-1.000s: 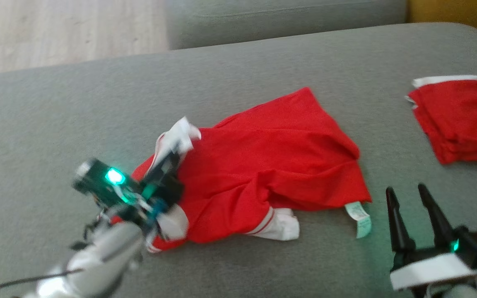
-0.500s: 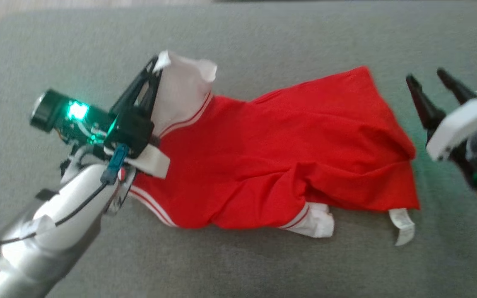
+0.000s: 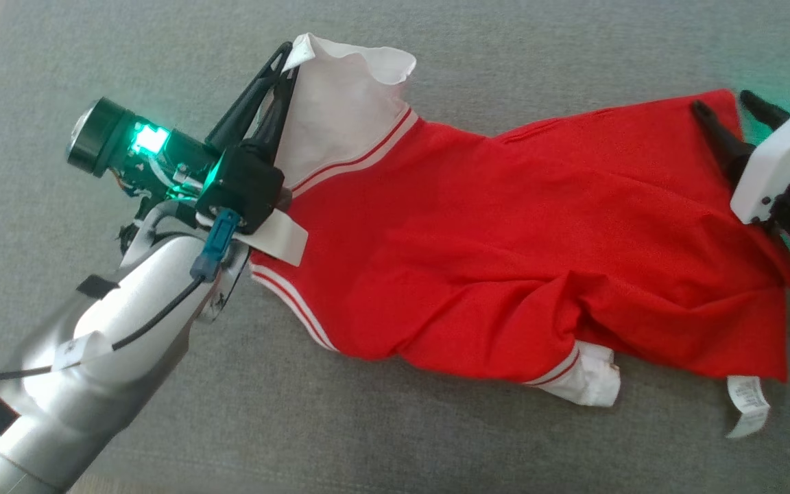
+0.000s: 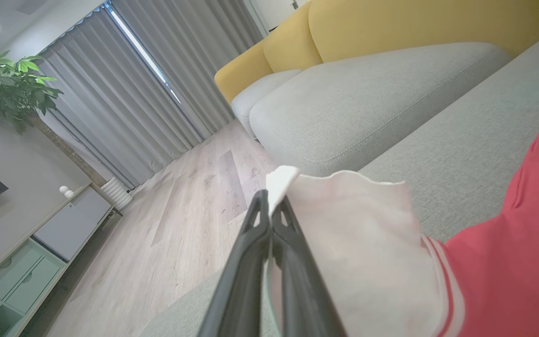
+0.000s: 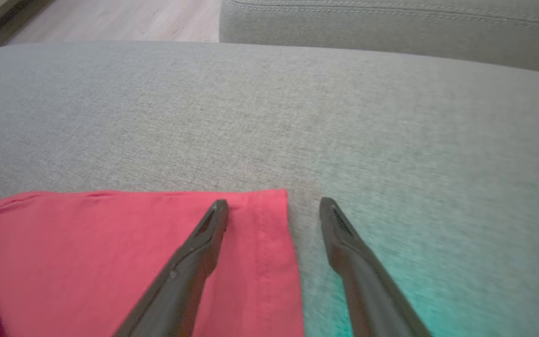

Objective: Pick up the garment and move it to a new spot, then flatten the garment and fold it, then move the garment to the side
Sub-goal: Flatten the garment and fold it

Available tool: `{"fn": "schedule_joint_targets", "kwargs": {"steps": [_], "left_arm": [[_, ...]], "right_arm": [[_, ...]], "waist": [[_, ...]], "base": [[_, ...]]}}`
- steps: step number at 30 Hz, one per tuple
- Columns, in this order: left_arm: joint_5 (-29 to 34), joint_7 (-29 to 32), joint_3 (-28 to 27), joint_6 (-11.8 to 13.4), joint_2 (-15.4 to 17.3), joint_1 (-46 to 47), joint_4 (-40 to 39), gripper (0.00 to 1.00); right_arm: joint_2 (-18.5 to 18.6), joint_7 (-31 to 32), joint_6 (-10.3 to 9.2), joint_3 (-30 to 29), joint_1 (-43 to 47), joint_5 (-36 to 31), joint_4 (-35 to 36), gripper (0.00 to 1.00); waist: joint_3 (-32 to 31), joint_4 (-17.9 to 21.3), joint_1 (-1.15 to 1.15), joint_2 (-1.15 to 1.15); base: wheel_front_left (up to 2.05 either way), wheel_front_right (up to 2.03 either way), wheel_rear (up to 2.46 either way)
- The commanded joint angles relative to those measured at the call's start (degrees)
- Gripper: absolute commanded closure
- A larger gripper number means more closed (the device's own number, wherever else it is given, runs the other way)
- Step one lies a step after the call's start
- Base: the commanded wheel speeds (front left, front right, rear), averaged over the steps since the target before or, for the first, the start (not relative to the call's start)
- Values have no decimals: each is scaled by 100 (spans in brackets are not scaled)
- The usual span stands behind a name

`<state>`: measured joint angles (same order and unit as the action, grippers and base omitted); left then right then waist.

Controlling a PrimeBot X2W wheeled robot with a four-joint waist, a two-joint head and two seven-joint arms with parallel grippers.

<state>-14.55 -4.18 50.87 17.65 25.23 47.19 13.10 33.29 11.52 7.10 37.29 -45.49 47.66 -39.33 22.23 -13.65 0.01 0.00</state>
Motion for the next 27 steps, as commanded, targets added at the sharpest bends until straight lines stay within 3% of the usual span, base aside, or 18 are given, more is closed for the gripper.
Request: {"fn": "schedule_joint_targets", "kwargs": {"steps": [1,2,6,14,20,27], "left_arm": [[41,-37,-231,11,177,267,-100,100],[36,-44,-230,11,175,275,-84,100],[12,-68,-258,36,217,283,-15,100],[121,-246,-437,146,592,461,60,100],[-45,-562,-779,211,957,492,-120,100],[-479,-575,-1155,162,1431,266,-650,100]], "right_arm": [[149,-78,39,72,-38,71,84,55],[175,-101,39,177,-83,109,53,100],[279,-383,39,484,-264,205,-81,100],[378,-1576,39,711,-777,347,-144,100],[533,-2369,39,819,-827,497,89,100],[974,-2602,39,615,-470,658,748,100]], "waist": [[39,-43,-1,0],[45,-53,-1,0],[31,-27,-1,0],[-273,321,-1,0],[-844,723,-1,0],[-1672,1122,-1,0]], "base": [[0,0,0],[0,0,0],[0,0,0],[0,0,0],[0,0,0],[0,0,0]]}}
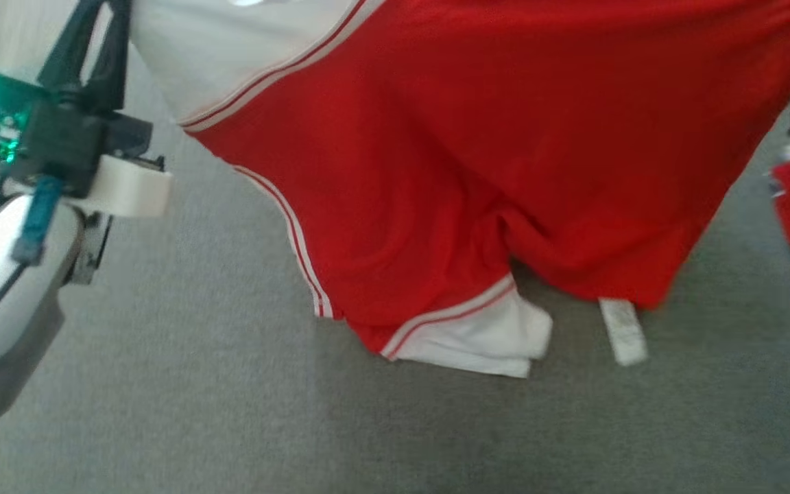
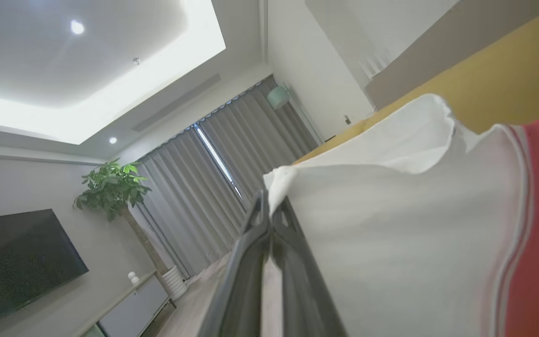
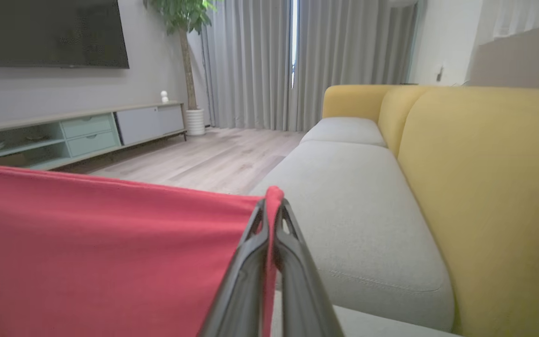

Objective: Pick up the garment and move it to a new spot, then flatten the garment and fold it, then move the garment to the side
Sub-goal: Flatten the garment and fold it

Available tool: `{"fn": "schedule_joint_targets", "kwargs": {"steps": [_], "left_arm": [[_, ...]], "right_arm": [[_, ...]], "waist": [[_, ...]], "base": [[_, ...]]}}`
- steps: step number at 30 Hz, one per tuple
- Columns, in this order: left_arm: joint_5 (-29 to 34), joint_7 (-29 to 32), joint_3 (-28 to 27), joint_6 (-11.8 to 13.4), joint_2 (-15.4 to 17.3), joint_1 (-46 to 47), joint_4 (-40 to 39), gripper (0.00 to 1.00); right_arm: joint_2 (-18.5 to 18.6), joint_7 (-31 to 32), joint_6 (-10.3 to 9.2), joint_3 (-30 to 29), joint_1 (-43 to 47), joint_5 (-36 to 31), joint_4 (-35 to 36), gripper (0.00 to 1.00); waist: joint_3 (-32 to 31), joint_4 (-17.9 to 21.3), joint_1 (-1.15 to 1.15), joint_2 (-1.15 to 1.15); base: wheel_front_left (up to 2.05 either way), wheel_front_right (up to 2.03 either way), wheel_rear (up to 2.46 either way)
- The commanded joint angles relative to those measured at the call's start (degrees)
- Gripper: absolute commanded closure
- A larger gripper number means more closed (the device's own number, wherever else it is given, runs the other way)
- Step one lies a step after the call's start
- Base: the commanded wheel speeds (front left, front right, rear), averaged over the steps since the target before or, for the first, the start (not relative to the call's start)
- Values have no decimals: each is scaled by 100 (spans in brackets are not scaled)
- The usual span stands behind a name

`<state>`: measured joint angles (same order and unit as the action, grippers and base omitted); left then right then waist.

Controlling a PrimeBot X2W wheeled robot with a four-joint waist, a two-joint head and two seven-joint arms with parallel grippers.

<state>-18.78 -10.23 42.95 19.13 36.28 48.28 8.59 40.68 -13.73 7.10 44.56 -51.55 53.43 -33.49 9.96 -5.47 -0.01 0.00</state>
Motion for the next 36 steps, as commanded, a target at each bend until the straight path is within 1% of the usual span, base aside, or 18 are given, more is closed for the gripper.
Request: {"fn": "schedule_joint_targets", "kwargs": {"steps": [1,4,8,9,11,13,15,18,21,23,27,29,31,33,36], "left_arm": [[-122,67,-402,3,386,119,-317,100],[-209,205,-476,-11,610,34,-753,100],[-274,438,-652,68,975,-24,-1428,100],[-274,438,-652,68,975,-24,-1428,100],[-288,598,-737,67,1156,35,-1714,100],[-319,761,-801,15,1279,158,-1887,100],[-345,931,-812,-128,1358,351,-1916,100],[-242,1153,-609,-643,1439,779,-1706,100],[-150,1302,-413,-1080,1269,1287,-1202,100],[-65,1388,-292,-1325,1105,1652,-820,100],[191,1191,-100,-1670,624,2428,-30,100],[266,950,-66,-1768,330,2803,413,100],[428,573,1,-1866,77,3185,896,100],[545,215,-11,-1832,-160,3535,1411,100],[692,-222,-76,-1688,-441,4013,2048,100]], "right_arm": [[313,-84,39,-172,206,111,302,100],[596,-76,39,-364,422,175,734,100],[929,149,39,-709,639,190,1372,100],[929,149,39,-709,639,190,1372,100],[1045,275,39,-967,698,167,1651,100],[1086,450,39,-1193,725,100,1840,100],[1042,650,39,-1375,691,6,1932,100],[827,1008,39,-1561,517,-97,1855,100],[601,1335,39,-1554,167,-252,1760,100],[416,1401,39,-1509,-136,-386,1644,100],[91,1327,39,-1311,-766,-619,1247,100],[-29,1206,39,-1228,-1124,-742,992,100],[-142,1025,39,-1147,-1453,-818,711,100],[-286,818,39,-1118,-1742,-718,420,100],[-364,454,39,-1065,-2159,-688,-6,100]], "waist": [[-556,356,1,0],[-847,502,1,0],[-1113,704,1,0],[-1113,704,1,0],[-1158,770,1,0],[-1170,819,1,0],[-1146,858,1,0],[-1052,867,1,0],[-806,853,1,0],[-551,854,1,0],[51,819,1,0],[366,779,1,0],[624,734,1,0],[831,703,1,0],[1045,648,1,0]], "base": [[0,0,0],[0,0,0],[0,0,0],[0,0,0],[0,0,0],[0,0,0],[0,0,0],[0,0,0],[0,0,0],[0,0,0],[0,0,0],[0,0,0],[0,0,0],[0,0,0],[0,0,0]]}}
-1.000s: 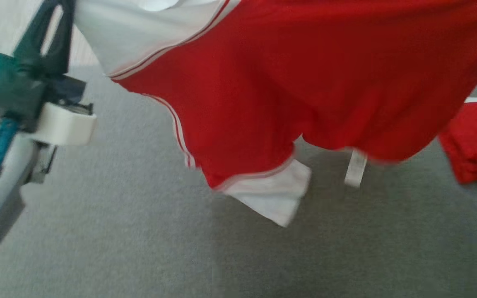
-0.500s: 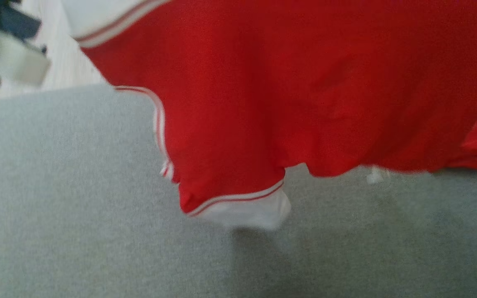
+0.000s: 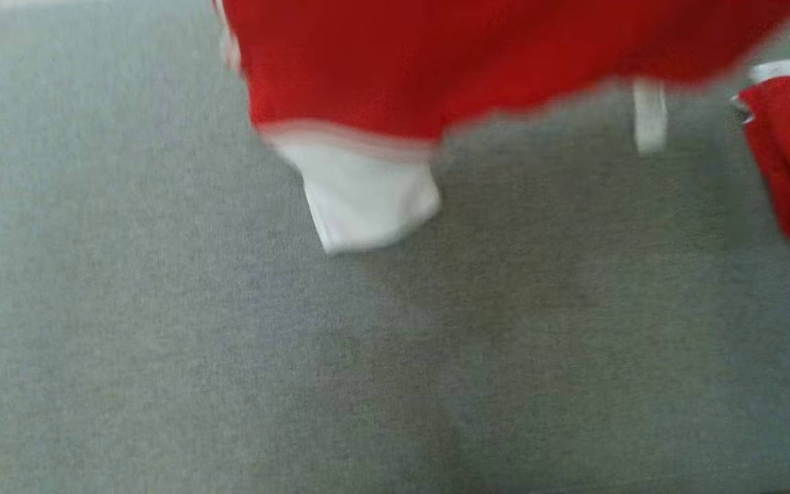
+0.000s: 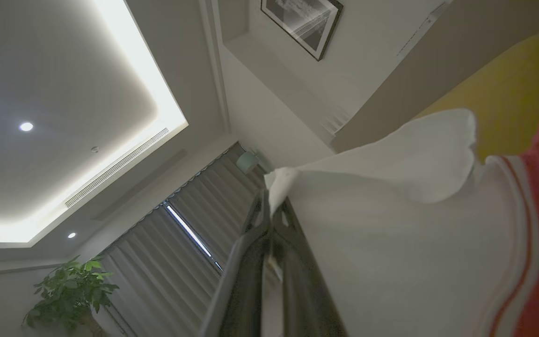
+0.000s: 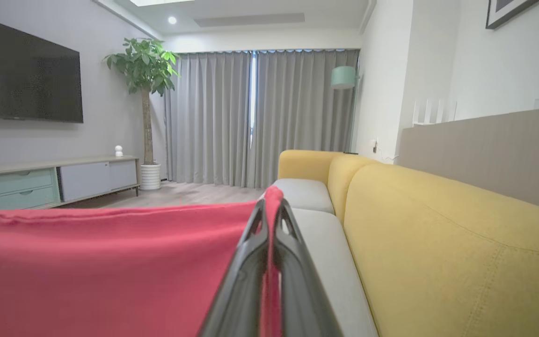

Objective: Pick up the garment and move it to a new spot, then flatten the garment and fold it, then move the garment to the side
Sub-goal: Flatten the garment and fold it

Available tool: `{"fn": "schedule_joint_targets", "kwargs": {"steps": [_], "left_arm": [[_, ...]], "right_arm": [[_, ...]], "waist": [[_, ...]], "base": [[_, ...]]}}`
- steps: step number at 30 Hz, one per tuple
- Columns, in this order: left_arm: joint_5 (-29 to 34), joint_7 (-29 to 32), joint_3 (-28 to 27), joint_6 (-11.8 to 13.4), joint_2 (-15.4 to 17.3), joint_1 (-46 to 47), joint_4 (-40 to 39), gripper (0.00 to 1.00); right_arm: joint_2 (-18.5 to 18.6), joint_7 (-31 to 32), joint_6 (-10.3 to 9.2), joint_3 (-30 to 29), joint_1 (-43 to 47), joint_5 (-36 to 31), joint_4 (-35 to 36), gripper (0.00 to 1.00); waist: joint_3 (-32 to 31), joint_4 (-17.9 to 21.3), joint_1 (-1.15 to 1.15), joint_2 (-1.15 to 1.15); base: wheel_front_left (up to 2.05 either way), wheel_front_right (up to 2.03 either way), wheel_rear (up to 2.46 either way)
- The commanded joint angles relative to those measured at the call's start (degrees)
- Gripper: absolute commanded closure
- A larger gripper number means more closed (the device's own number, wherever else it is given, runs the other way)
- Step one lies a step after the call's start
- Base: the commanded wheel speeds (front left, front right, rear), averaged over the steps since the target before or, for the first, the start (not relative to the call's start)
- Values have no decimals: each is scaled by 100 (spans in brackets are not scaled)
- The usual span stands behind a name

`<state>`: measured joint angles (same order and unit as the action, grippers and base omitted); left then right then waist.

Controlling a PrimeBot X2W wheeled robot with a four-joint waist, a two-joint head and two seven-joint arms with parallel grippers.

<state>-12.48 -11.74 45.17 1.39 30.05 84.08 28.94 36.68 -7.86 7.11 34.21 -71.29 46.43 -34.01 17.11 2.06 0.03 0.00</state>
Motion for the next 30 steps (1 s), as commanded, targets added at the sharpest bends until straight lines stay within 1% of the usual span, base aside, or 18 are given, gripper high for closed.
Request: {"fn": "schedule_joint_targets", "kwargs": {"steps": [1,5,8,12,17,18,21,22,24,27,30], "left_arm": [[105,-159,-321,135,113,562,153,100],[234,-308,-387,236,-24,874,398,100],[275,-322,-418,250,-61,791,143,100],[262,-324,-402,196,-1,202,-406,100],[159,-325,-362,204,166,-988,-1183,100],[159,-325,-362,204,166,-988,-1183,100],[31,-325,-345,216,345,-1855,-1638,100],[-93,-325,-336,226,491,-2475,-1941,100],[-208,-325,-293,237,654,-3102,-2213,100],[-389,-325,-160,240,912,-4015,-2497,100],[-425,-320,11,373,1217,-4769,-2645,100]], "right_arm": [[21,-261,37,-14,-308,12,-62,100],[63,-590,37,204,-630,-69,-247,100],[193,-673,37,444,-617,-66,-251,100],[351,-707,37,701,-354,63,-265,100],[496,-712,37,666,415,280,-119,100],[496,-712,37,666,415,280,-119,100],[563,-712,37,508,1121,480,53,100],[598,-712,37,414,1678,622,234,100],[660,-713,37,349,2240,755,439,100],[748,-713,37,303,3071,922,788,100],[835,-713,37,324,3801,999,1022,100]], "waist": [[386,-124,-3,0],[601,-198,-3,0],[753,-294,-3,0],[831,-441,-3,0],[636,-577,-3,0],[636,-577,-3,0],[391,-613,-3,0],[198,-610,-3,0],[23,-602,-3,0],[-227,-573,-3,0],[-464,-522,-3,0]], "base": [[0,0,0],[0,0,0],[0,0,0],[0,0,0],[0,0,0],[0,0,0],[0,0,0],[0,0,0],[0,0,0],[0,0,0],[0,0,0]]}}
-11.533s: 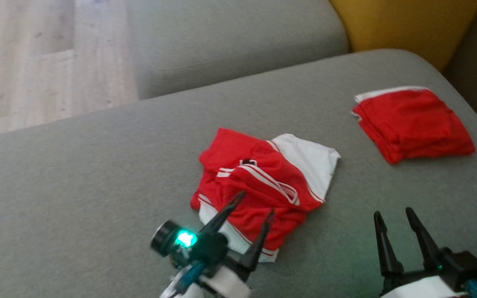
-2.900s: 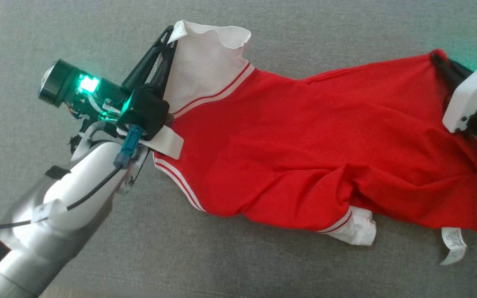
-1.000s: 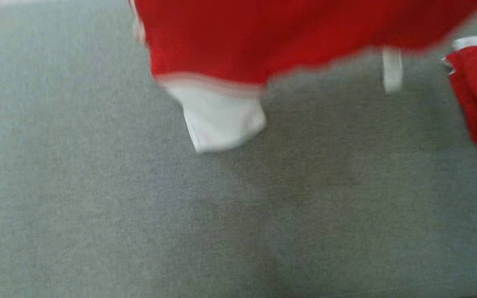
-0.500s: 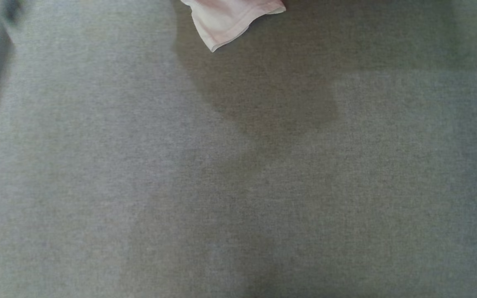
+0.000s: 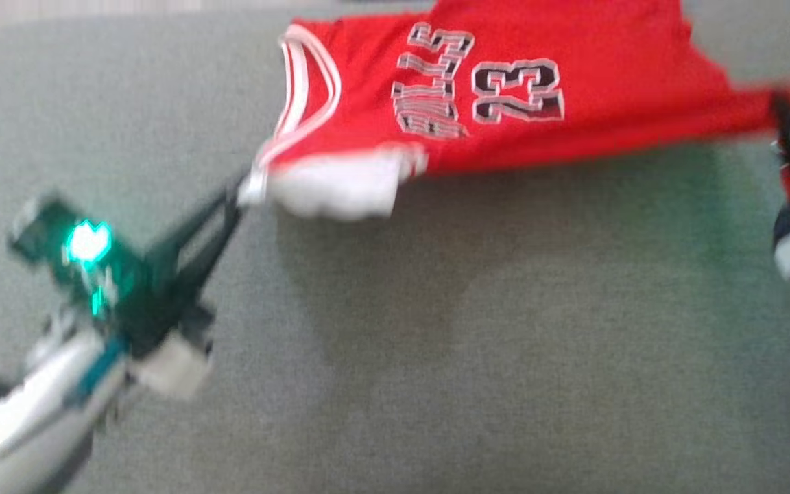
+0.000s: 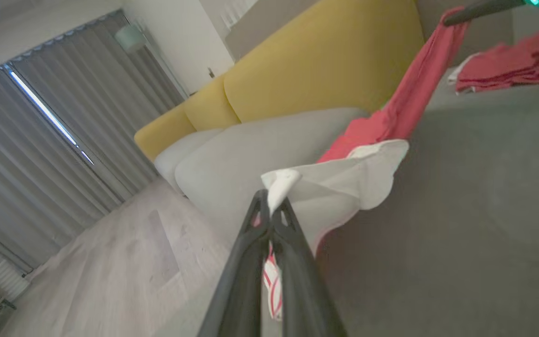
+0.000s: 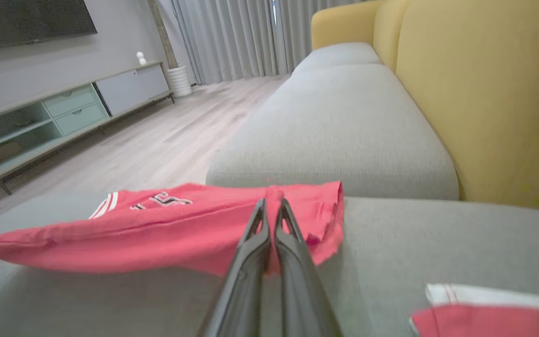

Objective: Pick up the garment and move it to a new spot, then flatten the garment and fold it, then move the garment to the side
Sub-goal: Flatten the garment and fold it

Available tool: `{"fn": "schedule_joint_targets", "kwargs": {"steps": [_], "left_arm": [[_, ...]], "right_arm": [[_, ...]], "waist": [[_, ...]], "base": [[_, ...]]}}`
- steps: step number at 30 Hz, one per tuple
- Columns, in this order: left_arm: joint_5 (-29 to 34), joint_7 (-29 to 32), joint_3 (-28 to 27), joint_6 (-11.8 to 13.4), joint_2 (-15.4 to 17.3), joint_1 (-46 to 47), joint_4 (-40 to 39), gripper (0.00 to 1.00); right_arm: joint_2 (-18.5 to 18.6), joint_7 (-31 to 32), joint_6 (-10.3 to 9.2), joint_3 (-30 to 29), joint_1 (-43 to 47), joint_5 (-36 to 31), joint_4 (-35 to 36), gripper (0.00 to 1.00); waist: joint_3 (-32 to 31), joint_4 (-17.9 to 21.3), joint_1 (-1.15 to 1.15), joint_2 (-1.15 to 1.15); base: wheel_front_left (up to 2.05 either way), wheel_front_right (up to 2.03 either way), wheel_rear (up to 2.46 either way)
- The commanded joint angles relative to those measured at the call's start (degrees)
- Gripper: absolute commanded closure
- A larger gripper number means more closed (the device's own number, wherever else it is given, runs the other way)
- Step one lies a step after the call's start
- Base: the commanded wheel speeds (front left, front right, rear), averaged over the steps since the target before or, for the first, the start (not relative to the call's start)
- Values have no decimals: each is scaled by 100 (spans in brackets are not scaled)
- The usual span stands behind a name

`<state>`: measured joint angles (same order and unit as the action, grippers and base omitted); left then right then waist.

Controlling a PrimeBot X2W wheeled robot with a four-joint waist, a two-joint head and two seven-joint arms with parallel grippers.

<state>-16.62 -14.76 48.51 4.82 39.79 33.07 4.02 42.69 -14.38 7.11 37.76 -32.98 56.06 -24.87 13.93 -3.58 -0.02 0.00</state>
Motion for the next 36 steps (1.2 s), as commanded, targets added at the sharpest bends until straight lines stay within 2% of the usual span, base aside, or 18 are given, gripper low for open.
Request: {"fn": "schedule_joint_targets", "kwargs": {"steps": [1,12,19,23,29,32,36], "left_arm": [[-71,-15,-279,84,285,97,-225,100],[-729,225,203,684,431,-1968,-1044,100],[-1098,456,505,581,512,-2576,-1347,100],[-1223,495,452,526,543,-2529,-1468,100],[-1064,413,84,557,499,-1827,-1370,100],[-982,426,-19,527,446,-1499,-1302,100],[-823,405,-180,363,300,-782,-957,100]], "right_arm": [[259,-62,37,-17,187,53,168,100],[320,-62,37,-267,1764,52,618,100],[368,-62,37,-509,2529,-56,869,100],[337,-62,37,-694,2732,-170,979,100],[131,-62,37,-994,2541,-290,936,100],[76,-62,37,-1007,2397,-307,886,100],[-31,-62,37,-858,2002,-304,703,100]], "waist": [[-216,54,2,0],[-628,291,2,0],[-678,327,2,0],[-615,351,2,0],[-403,380,2,0],[-290,387,2,0],[-47,401,2,0]], "base": [[0,0,0],[0,0,0],[0,0,0],[0,0,0],[0,0,0],[0,0,0],[0,0,0]]}}
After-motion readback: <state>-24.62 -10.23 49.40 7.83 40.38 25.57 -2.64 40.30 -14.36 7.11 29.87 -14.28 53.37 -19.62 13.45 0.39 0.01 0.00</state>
